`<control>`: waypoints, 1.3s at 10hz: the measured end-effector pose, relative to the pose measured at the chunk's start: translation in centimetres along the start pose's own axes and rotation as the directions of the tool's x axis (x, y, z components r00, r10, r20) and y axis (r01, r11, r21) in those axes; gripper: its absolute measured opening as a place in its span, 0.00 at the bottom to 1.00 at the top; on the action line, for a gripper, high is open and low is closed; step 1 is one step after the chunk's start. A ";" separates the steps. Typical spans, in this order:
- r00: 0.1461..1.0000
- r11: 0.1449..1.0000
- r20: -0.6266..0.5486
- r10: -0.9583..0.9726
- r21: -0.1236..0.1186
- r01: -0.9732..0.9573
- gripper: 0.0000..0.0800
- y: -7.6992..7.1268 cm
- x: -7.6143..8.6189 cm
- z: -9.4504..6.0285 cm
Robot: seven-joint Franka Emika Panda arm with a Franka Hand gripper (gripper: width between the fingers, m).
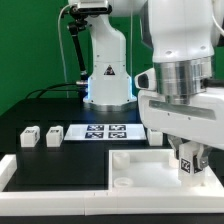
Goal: Assemble square table
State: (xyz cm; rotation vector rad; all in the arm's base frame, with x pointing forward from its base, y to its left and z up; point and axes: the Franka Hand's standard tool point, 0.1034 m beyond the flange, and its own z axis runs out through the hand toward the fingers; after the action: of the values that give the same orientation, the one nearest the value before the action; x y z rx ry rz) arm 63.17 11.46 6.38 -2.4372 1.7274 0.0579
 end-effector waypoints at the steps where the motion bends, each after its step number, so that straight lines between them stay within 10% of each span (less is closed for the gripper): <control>1: 0.989 0.990 0.034 0.142 0.011 -0.142 0.36 0.0 0.1 0.0; 9: 0.760 0.762 0.054 0.647 -0.007 -0.648 0.36 0.0 -0.1 0.0; 11: 0.766 0.768 0.053 0.640 -0.009 -0.641 0.46 0.1 -0.2 0.2; 13: 0.766 0.768 0.053 0.640 -0.010 -0.641 0.78 0.2 -0.2 0.2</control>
Offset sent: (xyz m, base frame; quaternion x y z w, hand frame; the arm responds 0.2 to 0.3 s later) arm 0.0092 0.0033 0.0010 0.0183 0.0037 0.1721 0.9849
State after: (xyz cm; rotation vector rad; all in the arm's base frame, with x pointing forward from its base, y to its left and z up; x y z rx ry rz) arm 62.98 11.61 6.15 -1.6919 2.4371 0.1887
